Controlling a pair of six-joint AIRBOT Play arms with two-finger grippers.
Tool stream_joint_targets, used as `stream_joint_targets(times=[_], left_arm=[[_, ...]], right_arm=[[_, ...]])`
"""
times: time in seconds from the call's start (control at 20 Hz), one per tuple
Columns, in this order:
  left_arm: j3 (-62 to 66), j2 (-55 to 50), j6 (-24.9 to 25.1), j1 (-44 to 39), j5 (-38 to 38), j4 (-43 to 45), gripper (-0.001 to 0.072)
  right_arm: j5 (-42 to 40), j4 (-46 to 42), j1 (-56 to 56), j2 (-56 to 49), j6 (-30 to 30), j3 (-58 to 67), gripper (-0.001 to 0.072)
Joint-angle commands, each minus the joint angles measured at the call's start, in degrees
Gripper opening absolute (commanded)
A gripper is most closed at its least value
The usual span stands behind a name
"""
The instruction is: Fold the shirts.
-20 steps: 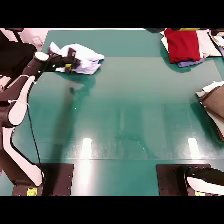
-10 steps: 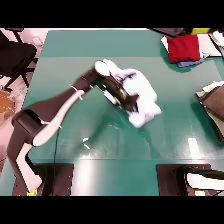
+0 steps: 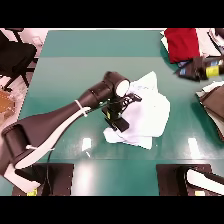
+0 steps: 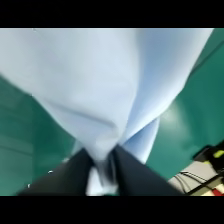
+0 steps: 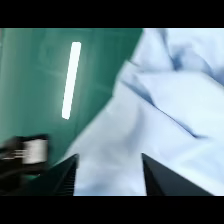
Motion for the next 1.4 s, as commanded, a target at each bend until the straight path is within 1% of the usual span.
stream_joint_targets(times=[0.0, 0.1, 0.15, 0.2, 0.25, 0.35, 0.4, 0.5, 0.65, 0.8, 0.95, 1.1, 1.15, 1.2, 1.25, 1.3, 1.35], left_arm=[[-0.39, 4.98, -1.64, 0.87, 0.79, -0.50, 0.0662], [-0.17, 7.08, -1.99, 1.09, 0.57, -7.50, 0.0665], [-0.17, 8.76, -1.97, 1.09, 1.60, -6.99, 0.0664], [-0.17, 10.62, -1.99, 1.11, 3.06, -4.39, 0.0664], [-0.17, 12.22, -2.16, 1.11, 4.70, 0.07, 0.0665], [-0.17, 14.84, -3.34, 1.22, 7.91, 9.33, 0.0666], [-0.17, 15.72, -3.93, 1.42, 8.74, 12.57, 0.0666], [-0.17, 16.65, -4.90, 3.26, 9.46, 13.46, 0.0666], [-0.20, 17.07, -5.86, 8.07, 10.45, 13.51, 0.0666], [-0.20, 17.07, -6.38, 13.57, 13.68, 13.03, 0.0666], [-0.20, 17.07, -7.13, 17.97, 15.41, 10.45, 0.0666], [-0.66, 17.00, -7.26, 20.70, 18.88, 8.35, 0.0666], [-1.81, 17.00, -7.65, 21.16, 22.40, 8.20, 0.0666], [-3.87, 16.81, -8.13, 21.18, 27.08, 8.07, 0.0665], [-6.16, 16.11, -8.13, 21.16, 30.97, 7.13, 0.0665], [-8.52, 14.53, -7.69, 21.16, 34.23, 3.48, 0.0665], [-10.32, 12.52, -6.27, 21.16, 36.44, -0.24, 0.0665]], right_arm=[[-8.26, -3.69, -5.66, 6.10, -1.01, -19.54, 0.0511], [-10.80, -3.63, -9.73, 7.67, -3.02, -27.89, 0.0558], [-11.39, -3.63, -11.91, 7.61, -3.54, -30.51, 0.0576], [-12.33, -3.39, -14.23, 7.10, -4.11, -32.74, 0.0576], [-12.96, -2.25, -16.11, 5.95, -5.42, -34.27, 0.0577], [-13.42, 3.69, -18.86, 1.79, -9.53, -35.80, 0.0577], [-13.97, 6.86, -19.67, -0.81, -11.39, -35.78, 0.0577], [-15.34, 11.30, -19.93, -5.64, -14.05, -34.84, 0.0577], [-15.96, 12.87, -16.06, -12.48, -14.40, -31.30, 0.0577], [-17.49, 12.90, -9.94, -18.60, -14.14, -26.29, 0.0576], [-20.09, 12.85, -5.53, -22.69, -12.61, -21.11, 0.0575], [-20.17, 12.96, -2.05, -25.57, -11.13, -15.50, 0.0563], [-20.00, 13.00, -0.90, -25.55, -10.91, -13.84, 0.0457], [-19.74, 12.98, -0.07, -25.05, -10.91, -12.39, 0.0264], [-19.85, 12.92, 0.52, -24.02, -10.91, -11.23, 0.0166], [-19.98, 12.57, 0.96, -22.47, -10.95, -10.29, 0.0054], [-19.93, 12.26, 0.90, -20.79, -10.95, -9.64, 0.0021]])
